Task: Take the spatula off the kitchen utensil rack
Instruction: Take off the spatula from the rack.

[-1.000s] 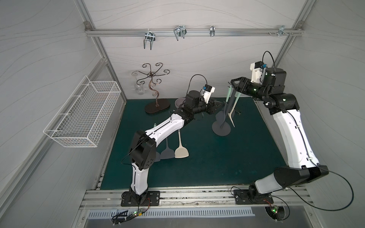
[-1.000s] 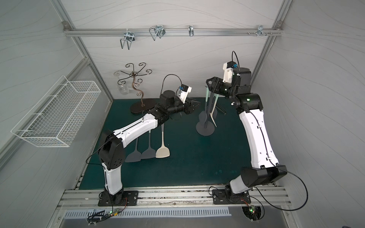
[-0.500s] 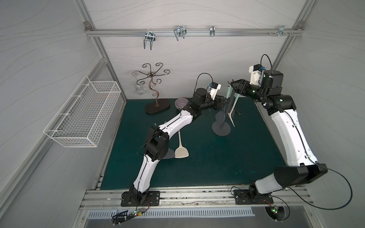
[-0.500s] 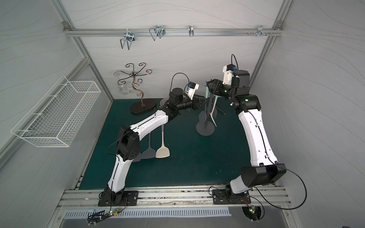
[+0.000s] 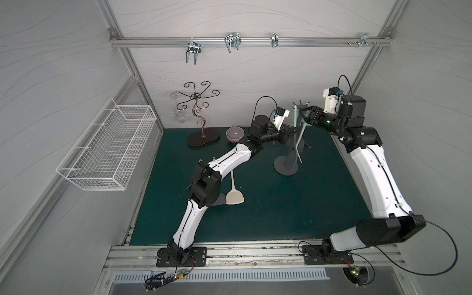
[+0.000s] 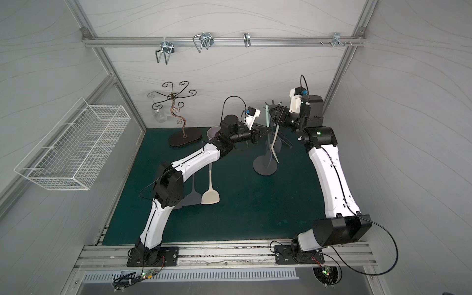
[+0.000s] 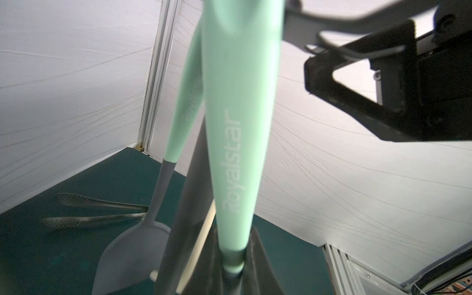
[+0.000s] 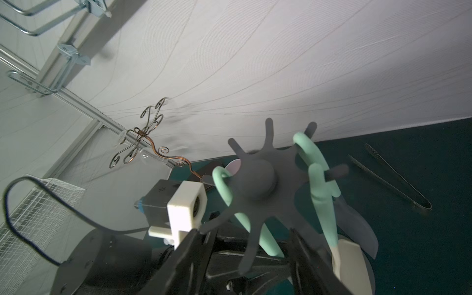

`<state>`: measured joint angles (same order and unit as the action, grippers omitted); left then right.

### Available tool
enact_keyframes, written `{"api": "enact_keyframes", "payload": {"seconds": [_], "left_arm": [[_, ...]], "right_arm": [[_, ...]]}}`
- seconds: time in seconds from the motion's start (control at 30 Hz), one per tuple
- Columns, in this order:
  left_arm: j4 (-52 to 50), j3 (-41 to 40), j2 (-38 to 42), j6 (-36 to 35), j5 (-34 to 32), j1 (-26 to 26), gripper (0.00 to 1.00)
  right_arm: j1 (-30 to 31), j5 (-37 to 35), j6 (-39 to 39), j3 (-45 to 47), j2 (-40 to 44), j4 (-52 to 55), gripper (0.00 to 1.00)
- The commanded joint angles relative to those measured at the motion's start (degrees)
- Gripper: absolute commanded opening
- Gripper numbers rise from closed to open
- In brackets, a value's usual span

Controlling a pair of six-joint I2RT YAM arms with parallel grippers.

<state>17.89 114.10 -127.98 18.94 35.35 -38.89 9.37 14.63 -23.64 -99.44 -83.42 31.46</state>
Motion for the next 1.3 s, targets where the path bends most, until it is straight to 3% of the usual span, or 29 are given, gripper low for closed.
{"api": "enact_keyframes", "payload": {"seconds": [0.0,0.63,0.87,1.27], "left_arm": [[2.2,-1.7,4.2,-0.7,0.4,0.9,0.0],[-5.3,-10.7,14.4,-9.7,-1.4,3.3,0.0],[-8.9,-17.4,22.1,-10.9,-8.1,4.0,0.0],[-16.4,-29.5,40.7,-10.0,-25.3,4.5,0.0]], "right_arm": [[-0.7,-1.7,-0.1,1.3,2.1,0.3,0.56],[-1.2,-1.1,0.4,0.9,2.7,1.3,0.55],[-1.2,1.3,0.4,-4.3,3.6,3.9,0.63],[-1.0,3.9,-0.2,-8.1,8.1,8.7,0.65]]}}
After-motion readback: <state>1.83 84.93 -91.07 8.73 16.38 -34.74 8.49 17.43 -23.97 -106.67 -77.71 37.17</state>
